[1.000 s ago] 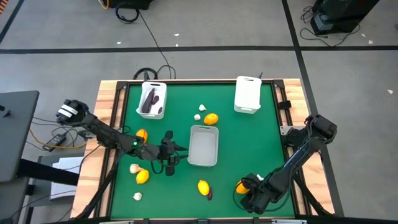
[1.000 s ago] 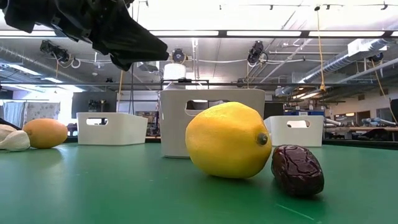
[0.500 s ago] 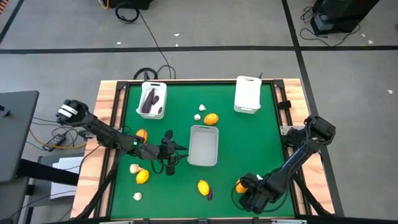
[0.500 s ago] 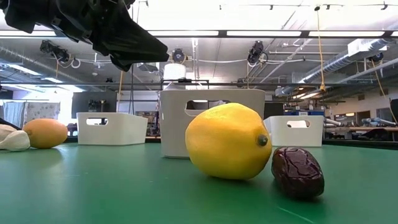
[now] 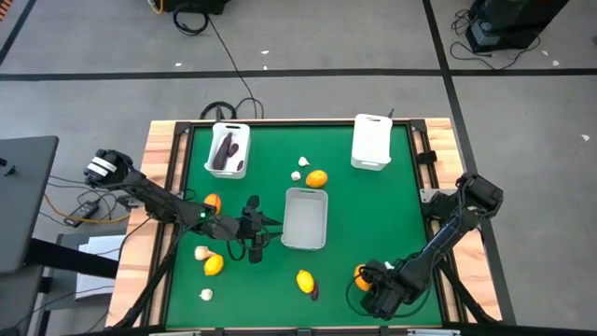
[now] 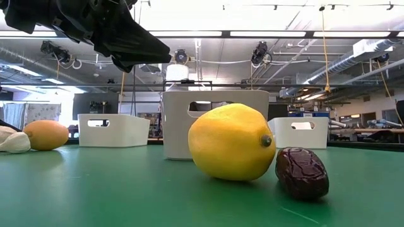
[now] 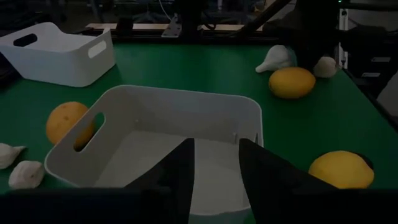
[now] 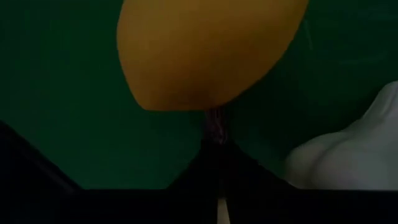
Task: Sort produce into baskets
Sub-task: Put the eggplant into the left white bin
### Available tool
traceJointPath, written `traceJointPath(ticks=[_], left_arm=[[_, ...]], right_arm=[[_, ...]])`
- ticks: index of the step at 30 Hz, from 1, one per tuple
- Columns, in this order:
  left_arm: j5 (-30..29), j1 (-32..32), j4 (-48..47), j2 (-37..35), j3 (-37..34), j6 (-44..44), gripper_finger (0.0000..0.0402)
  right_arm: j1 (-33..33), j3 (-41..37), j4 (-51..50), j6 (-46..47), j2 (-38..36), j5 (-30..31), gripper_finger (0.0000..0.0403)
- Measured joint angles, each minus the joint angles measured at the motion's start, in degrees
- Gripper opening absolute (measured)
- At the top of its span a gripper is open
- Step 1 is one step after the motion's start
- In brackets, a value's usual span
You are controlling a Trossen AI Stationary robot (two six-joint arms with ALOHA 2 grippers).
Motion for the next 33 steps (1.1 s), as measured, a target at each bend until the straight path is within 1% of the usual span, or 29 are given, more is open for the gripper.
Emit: traceJointPath(ticks=[2,6,10,13,15,18,23,28,30,33], left_arm=[[0.00,0.00,0.02,0.00,0.00,-0.01,0.0130],[-0.03,0.00,0.06,0.00,0.00,-0.01,0.0130],[-0.02,0.00,0.17,0.00,0.00,-0.03,0.0130],[-0.02,0.00,0.72,0.00,0.00,-0.47,0.0134],[0.56,0.00,1.37,0.00,0.00,-0.39,0.0140],[3.45,0.00,4.49,0.04,0.00,0.41,0.0155],[9.18,-0.07,16.12,3.48,0.00,3.59,0.0183],[9.57,-0.03,28.48,9.75,0.00,6.06,0.0195],[9.57,0.11,31.90,12.14,0.57,6.21,0.0194],[9.57,0.11,34.19,14.89,3.06,7.98,0.0192]], right_arm=[[-0.04,0.00,-0.21,-0.57,0.00,-0.20,0.0016],[-0.04,0.05,-0.81,-2.00,-0.85,0.58,0.0007],[-0.04,2.43,-4.66,-2.88,-2.96,4.16,0.0007],[-0.04,5.34,-7.50,-4.69,-4.74,8.35,0.0006],[-0.09,6.76,-7.83,-6.82,-5.66,12.08,0.0005],[-0.60,8.25,-6.92,-11.99,-6.27,19.90,0.0005],[-2.68,8.68,-3.52,-23.21,-5.94,36.09,0.0005],[-5.58,8.68,3.79,-36.37,-5.63,49.57,0.0005],[-6.82,8.68,7.93,-42.86,-5.62,52.30,0.0005],[-8.69,8.68,13.93,-51.81,-5.60,52.70,0.0006]])
